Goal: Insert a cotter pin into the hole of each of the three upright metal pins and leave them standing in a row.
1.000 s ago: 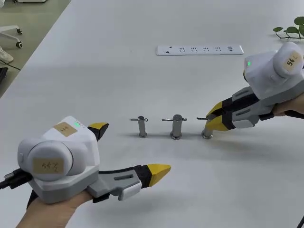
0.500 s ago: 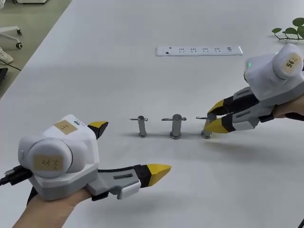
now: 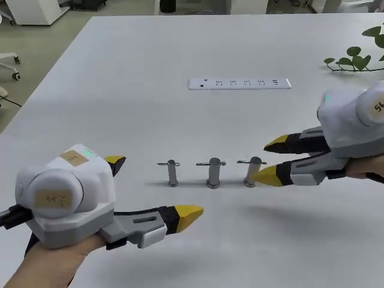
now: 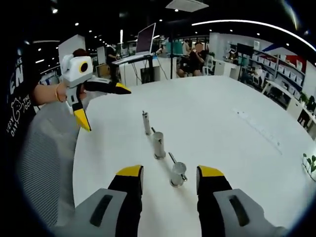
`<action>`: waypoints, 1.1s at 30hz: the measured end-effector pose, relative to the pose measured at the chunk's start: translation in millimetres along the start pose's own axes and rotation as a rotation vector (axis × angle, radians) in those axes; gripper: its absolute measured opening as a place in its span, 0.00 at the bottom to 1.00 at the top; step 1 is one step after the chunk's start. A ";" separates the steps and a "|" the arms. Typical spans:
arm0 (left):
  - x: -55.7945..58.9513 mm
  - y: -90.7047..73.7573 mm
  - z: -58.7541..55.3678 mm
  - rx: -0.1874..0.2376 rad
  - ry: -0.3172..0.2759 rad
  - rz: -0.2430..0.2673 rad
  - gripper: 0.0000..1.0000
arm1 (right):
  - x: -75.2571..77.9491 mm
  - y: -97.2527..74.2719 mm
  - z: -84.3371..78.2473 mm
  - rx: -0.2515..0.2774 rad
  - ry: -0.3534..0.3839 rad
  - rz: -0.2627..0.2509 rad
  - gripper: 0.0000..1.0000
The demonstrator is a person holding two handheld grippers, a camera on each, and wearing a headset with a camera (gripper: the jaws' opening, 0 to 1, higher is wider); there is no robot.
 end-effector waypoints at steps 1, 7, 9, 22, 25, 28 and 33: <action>-0.9 -1.4 1.1 0.002 -0.003 0.006 0.99 | -1.9 -2.5 0.1 0.013 0.026 -0.021 0.40; -4.4 -6.9 6.3 0.031 -0.031 0.024 0.97 | -13.4 -13.8 4.1 0.087 0.139 -0.102 0.44; -4.9 -7.7 6.0 0.024 -0.038 0.033 0.96 | -16.8 -16.5 6.2 0.123 0.216 -0.126 0.45; -8.8 -15.8 4.1 0.046 -0.113 0.083 0.84 | -30.1 -29.6 -2.7 0.208 0.444 -0.260 0.50; -10.2 -16.5 2.2 0.038 -0.116 0.092 0.83 | -29.8 -31.1 -6.9 0.203 0.449 -0.290 0.53; -11.3 -14.9 -0.5 0.029 -0.134 0.092 0.82 | -30.2 -28.5 -13.1 0.183 0.447 -0.313 0.55; -12.9 -12.8 -5.8 0.016 -0.147 0.098 0.83 | -30.2 -24.0 -18.9 0.153 0.451 -0.325 0.55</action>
Point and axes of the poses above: the centre of the closed fingertips' face, and the gripper's own axes: y roughly forward along the fingers, x roughly to its right, z roughly out of its top, the point moved 4 cm from there along -y, roughly backward along the fingers, and after that the axes turned 10 degrees about -x, right-handed, at the moved point
